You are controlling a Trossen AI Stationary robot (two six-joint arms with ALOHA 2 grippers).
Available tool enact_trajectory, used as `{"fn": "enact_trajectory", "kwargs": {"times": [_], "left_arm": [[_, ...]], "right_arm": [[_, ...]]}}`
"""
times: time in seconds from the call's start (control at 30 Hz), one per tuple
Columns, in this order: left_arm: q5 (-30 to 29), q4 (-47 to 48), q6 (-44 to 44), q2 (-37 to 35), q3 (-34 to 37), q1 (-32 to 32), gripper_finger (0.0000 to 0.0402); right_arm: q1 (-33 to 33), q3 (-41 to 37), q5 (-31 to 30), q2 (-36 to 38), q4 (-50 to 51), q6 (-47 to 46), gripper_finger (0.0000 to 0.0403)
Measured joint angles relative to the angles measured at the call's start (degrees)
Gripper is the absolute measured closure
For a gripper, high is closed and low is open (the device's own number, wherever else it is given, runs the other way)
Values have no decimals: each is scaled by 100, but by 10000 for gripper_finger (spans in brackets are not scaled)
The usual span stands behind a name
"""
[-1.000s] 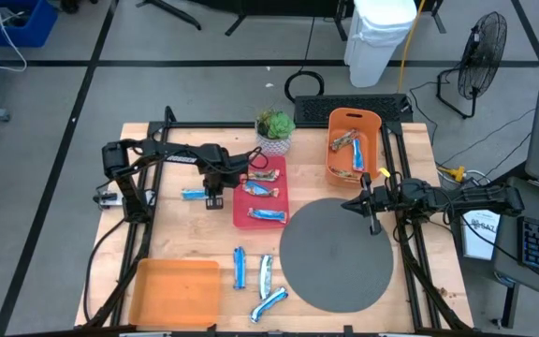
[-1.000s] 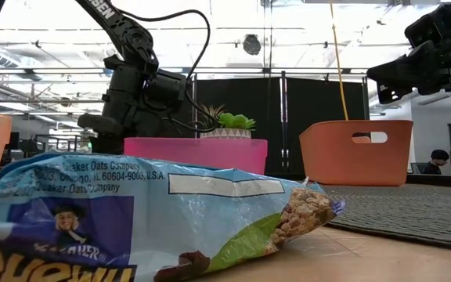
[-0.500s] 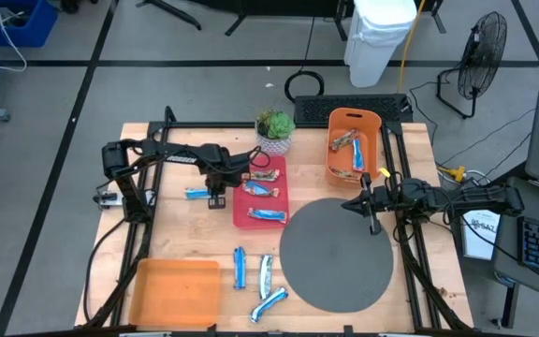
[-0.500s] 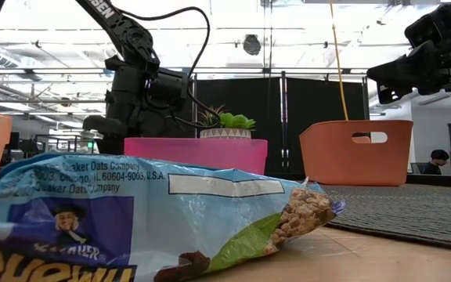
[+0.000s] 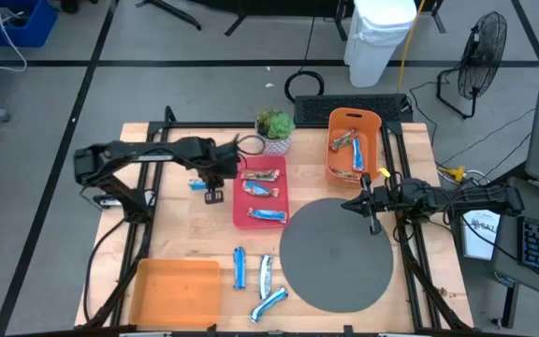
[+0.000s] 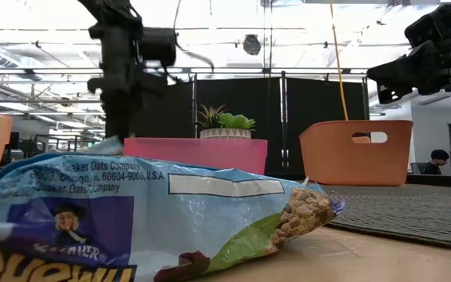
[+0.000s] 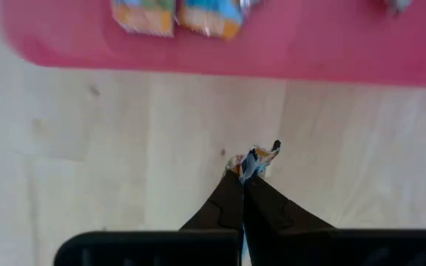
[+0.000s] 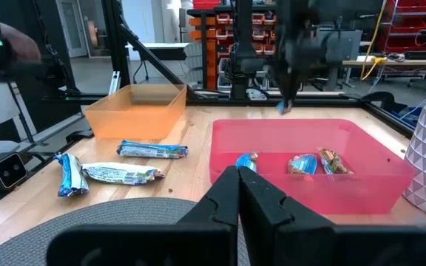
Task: Pick and place Granola Bars by type
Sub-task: Put the blue/orange granola bar into the pink bin
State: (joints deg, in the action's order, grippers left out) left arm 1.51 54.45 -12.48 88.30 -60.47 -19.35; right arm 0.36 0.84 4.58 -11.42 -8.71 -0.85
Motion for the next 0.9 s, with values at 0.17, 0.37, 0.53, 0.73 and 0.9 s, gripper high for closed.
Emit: {"fn": "enact_trajectory", "kwargs": {"times": [0.17,0.37,0.53,0.73,0.9], "left_arm": [[223,-415,49,-796,4,10,401],[732,-1562,-92,-1799,545,122,401],[1212,-3047,-71,-2669,1449,149,401],[1555,-5329,130,-3378,2744,146,401],[1653,-7262,486,-3551,3637,144,401]], "right_arm": [[0,0,0,-1,0,0,403],[-2,0,0,-2,0,1,403],[-1,0,0,-1,0,-1,403],[-1,0,0,-1,0,0,403],[-1,0,0,-2,0,-1,403]]}}
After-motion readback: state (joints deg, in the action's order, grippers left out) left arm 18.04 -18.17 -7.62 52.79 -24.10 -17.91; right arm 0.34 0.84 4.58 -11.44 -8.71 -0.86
